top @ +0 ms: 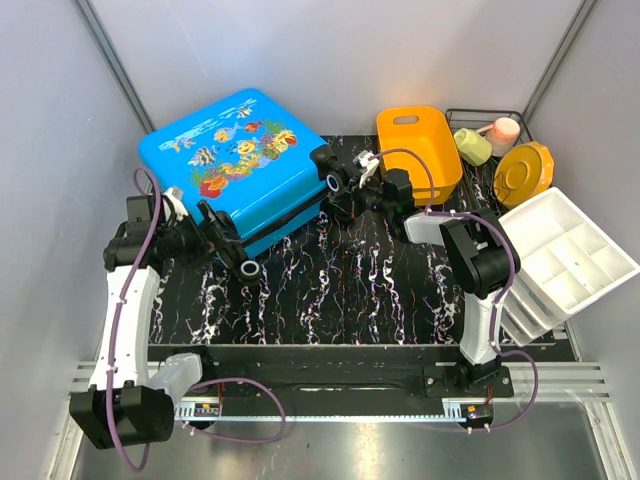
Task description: Open, take out, and arrange the luggage
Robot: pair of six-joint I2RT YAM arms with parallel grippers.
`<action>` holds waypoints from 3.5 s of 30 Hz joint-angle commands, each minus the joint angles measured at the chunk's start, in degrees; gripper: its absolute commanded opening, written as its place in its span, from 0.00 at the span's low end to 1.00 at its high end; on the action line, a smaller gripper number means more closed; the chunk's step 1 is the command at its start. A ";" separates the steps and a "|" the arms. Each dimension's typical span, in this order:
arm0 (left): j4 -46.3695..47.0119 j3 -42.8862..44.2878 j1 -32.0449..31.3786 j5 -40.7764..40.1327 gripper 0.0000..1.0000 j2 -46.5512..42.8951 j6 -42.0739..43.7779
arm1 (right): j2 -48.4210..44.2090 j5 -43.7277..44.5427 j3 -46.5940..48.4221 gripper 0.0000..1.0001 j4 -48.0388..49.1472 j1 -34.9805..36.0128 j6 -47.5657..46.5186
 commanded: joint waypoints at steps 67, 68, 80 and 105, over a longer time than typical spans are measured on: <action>-12.89 19.53 3.50 -11.94 0.00 29.56 50.05 | 33.96 -17.19 49.95 0.00 2.10 -5.42 0.52; -12.97 19.79 3.50 -11.76 0.00 29.82 49.61 | 35.02 -16.57 54.14 0.00 1.22 -5.16 1.40; -11.92 22.96 1.30 -10.88 0.00 32.20 49.08 | 41.99 -17.70 69.08 0.02 -18.12 -3.40 14.77; -5.24 36.49 12.82 6.17 0.98 23.23 39.78 | 6.63 7.82 33.35 0.92 -59.66 -0.77 -20.20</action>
